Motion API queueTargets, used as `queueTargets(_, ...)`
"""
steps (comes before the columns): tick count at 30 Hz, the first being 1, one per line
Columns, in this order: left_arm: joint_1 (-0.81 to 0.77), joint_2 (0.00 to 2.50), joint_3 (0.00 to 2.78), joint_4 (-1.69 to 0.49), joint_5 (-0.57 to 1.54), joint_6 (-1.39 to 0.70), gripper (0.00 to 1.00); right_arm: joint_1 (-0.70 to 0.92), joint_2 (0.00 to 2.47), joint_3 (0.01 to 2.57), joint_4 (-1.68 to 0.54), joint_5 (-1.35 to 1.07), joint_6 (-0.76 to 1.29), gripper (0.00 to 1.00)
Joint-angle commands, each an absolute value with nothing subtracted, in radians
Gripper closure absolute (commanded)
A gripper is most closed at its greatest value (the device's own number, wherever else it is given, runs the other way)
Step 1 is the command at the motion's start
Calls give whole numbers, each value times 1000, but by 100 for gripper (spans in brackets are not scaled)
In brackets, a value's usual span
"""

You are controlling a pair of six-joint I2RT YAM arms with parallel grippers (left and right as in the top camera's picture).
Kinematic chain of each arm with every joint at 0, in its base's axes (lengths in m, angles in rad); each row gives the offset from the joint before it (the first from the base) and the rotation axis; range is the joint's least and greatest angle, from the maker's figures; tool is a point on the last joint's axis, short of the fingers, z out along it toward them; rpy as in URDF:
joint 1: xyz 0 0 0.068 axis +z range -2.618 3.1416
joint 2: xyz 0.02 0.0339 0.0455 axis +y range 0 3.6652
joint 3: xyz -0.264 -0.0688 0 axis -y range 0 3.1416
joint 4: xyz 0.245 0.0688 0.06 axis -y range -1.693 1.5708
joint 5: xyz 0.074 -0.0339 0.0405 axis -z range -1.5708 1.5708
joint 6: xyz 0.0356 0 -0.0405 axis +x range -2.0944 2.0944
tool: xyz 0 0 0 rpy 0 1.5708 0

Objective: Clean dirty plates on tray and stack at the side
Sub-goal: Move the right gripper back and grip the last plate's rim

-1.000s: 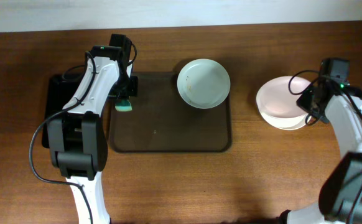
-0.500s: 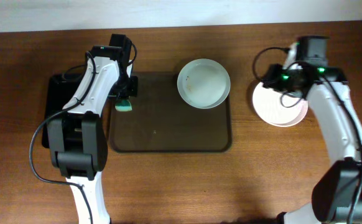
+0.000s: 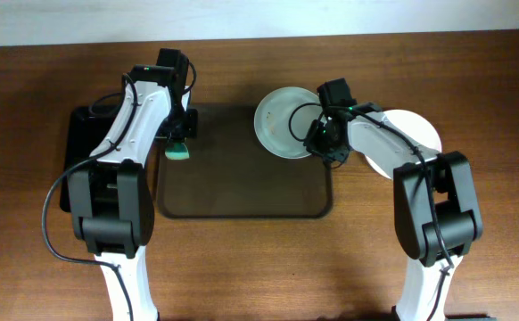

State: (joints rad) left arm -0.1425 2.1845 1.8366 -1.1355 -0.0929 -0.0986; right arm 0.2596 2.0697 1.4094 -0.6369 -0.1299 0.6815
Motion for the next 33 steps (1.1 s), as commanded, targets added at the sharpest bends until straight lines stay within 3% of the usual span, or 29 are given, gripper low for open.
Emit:
queueTargets(1, -141, 2163, 1851, -1134, -89, -105, 99, 342, 2084, 1412, -693, -163, 659, 80)
queueTargets(3, -141, 2163, 1851, -1134, -90, -105, 99, 416, 2082, 1414, -722, -223, 640, 79)
queueTargets(6, -141, 2163, 1851, -1133, -90, -105, 99, 484, 2069, 1428, -753, -323, 633, 69)
queueTargets(9, -141, 2163, 1851, -1130, -90, -105, 99, 455, 2033, 1530, -819, -283, 508, 59)
queueTargets(11, -141, 2163, 1851, -1129, -90, -105, 99, 395, 2032, 1622, -839, -250, 304, 48)
queueTargets(15, -141, 2164, 1851, -1109, -89, -105, 99, 375, 2065, 1626, -759, -342, -175, 41)
queueTargets(23, -141, 2163, 1851, -1108, -89, -105, 99, 549, 2200, 1626, -532, -384, -131, 41)
queueTargets(27, -141, 2163, 1851, -1111, -89, -105, 99, 548, 2242, 1626, -519, -272, 77, 64)
queueTargets(28, -141, 2163, 1851, -1111, -89, -105, 99, 548, 2242, 1626, -543, -227, 142, 75)
queueTargets(29, -141, 2163, 1851, -1111, -89, -105, 99, 548, 2242, 1626, -568, -206, 196, 80)
queueTargets(30, -141, 2163, 1851, -1111, -89, -105, 99, 547, 2241, 1626, -607, -179, 285, 92)
queueTargets(33, -141, 2163, 1851, -1111, -89, -105, 99, 508, 2222, 1627, -768, -171, 587, 96)
